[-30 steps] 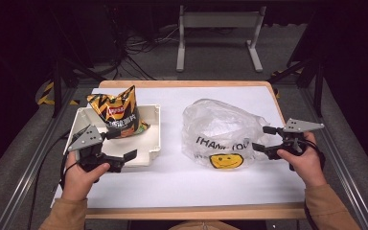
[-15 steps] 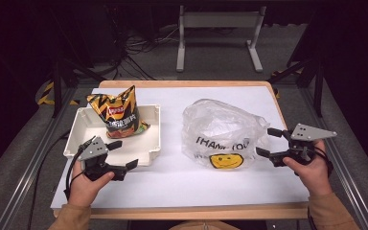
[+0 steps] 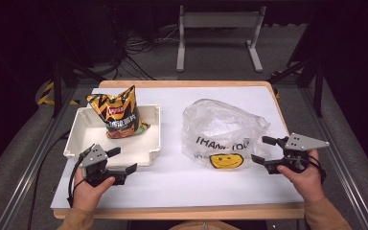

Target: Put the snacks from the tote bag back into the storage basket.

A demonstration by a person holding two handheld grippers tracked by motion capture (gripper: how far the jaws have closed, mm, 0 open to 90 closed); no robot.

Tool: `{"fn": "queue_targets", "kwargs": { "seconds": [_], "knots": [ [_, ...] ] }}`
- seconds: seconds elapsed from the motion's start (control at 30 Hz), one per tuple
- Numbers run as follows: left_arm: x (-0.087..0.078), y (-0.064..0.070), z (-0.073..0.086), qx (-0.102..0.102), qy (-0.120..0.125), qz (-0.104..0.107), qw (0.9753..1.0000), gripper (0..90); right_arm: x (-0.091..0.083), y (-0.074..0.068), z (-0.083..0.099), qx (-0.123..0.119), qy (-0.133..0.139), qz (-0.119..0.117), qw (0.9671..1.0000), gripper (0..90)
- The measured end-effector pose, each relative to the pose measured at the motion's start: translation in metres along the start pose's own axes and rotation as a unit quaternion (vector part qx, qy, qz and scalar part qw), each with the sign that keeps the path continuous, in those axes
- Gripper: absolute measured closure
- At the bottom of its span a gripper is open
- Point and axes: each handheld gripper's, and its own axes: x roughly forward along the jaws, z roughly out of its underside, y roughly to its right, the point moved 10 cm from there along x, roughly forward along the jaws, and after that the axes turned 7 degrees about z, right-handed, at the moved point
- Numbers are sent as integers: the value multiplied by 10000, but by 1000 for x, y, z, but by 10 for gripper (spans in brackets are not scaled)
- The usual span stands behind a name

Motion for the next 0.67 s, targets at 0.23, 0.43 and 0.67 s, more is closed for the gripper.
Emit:
{"fn": "queue_targets", "kwargs": {
  "seconds": [0.23,0.43,0.67],
  "knots": [
    [1,-6,11,-73,-66,-131,9999,119,6,-8,11,1,-39,-93,9999,203],
    [2,-3,9,-15,-30,-20,10000,120,8,-6,14,23,-65,-87,9999,197],
    [2,-1,8,15,30,26,10000,119,9,-5,15,74,-56,-83,9999,193]
  ]
}}
